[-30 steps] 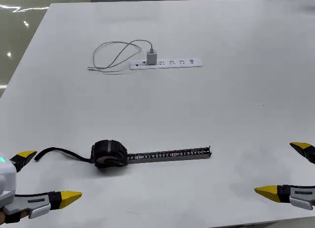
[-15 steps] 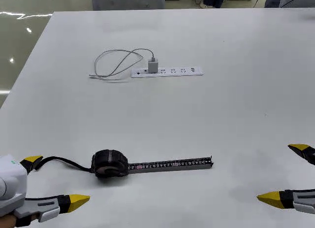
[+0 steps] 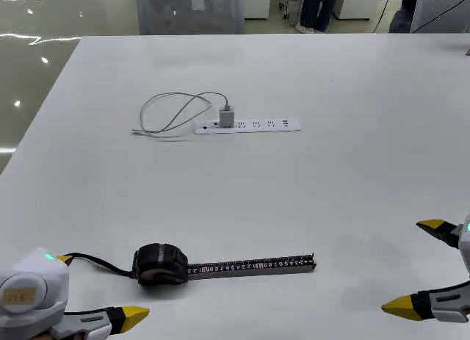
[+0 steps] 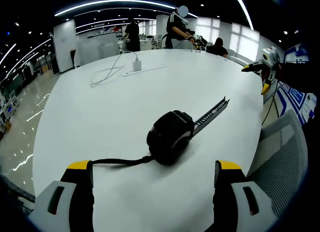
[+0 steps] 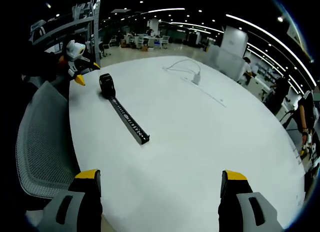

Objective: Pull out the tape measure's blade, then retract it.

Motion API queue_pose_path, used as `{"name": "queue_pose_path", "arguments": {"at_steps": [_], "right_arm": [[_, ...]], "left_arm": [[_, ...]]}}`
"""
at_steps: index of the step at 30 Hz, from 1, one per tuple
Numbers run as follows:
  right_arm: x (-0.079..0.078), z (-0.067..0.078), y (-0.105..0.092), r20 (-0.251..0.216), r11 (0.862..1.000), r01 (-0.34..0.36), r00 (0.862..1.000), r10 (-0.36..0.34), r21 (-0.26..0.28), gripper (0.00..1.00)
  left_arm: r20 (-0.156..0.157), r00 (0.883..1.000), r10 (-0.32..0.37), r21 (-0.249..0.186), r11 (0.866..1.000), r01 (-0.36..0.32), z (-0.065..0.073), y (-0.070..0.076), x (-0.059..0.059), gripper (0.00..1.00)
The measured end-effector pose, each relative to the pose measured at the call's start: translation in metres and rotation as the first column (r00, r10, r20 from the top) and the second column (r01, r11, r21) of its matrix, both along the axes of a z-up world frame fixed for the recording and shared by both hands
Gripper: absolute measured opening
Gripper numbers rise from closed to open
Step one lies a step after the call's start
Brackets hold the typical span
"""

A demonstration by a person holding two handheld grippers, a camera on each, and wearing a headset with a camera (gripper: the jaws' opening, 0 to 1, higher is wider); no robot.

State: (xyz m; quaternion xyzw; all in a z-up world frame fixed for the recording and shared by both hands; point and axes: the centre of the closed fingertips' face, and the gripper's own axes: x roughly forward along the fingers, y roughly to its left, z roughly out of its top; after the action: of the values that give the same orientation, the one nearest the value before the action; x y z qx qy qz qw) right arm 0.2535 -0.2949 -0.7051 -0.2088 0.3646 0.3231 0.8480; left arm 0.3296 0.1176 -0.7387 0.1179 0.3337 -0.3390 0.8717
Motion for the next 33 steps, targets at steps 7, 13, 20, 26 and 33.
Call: {"name": "queue_pose_path", "arguments": {"at_steps": [7, 13, 20, 26, 33], "right_arm": [[0.012, 0.0, 0.014, -0.013, 0.996, -0.086, 0.996, 0.086, -0.039, 0.99], [0.02, -0.002, 0.03, -0.03, 0.985, -0.16, 0.987, 0.159, -0.066, 0.99], [0.03, -0.011, 0.041, -0.055, 0.975, -0.209, 0.977, 0.206, -0.078, 0.99], [0.035, -0.021, 0.044, -0.074, 0.963, -0.248, 0.968, 0.241, -0.102, 0.98], [0.046, -0.021, 0.049, -0.08, 0.955, -0.275, 0.96, 0.267, -0.11, 0.98]], "left_arm": [[0.004, 0.999, 0.042, -0.077, 0.996, -0.042, 0.009, -0.014, 0.004, 0.99], [0.025, 0.998, 0.059, -0.093, 0.994, -0.056, 0.012, -0.023, 0.01, 0.99], [0.035, 0.996, 0.077, -0.099, 0.992, -0.073, 0.011, -0.036, 0.018, 0.99], [0.027, 0.994, 0.11, -0.107, 0.988, -0.107, 0.003, -0.04, 0.022, 0.99], [0.068, 0.983, 0.173, -0.088, 0.982, -0.167, 0.003, -0.044, 0.03, 0.99]]}}
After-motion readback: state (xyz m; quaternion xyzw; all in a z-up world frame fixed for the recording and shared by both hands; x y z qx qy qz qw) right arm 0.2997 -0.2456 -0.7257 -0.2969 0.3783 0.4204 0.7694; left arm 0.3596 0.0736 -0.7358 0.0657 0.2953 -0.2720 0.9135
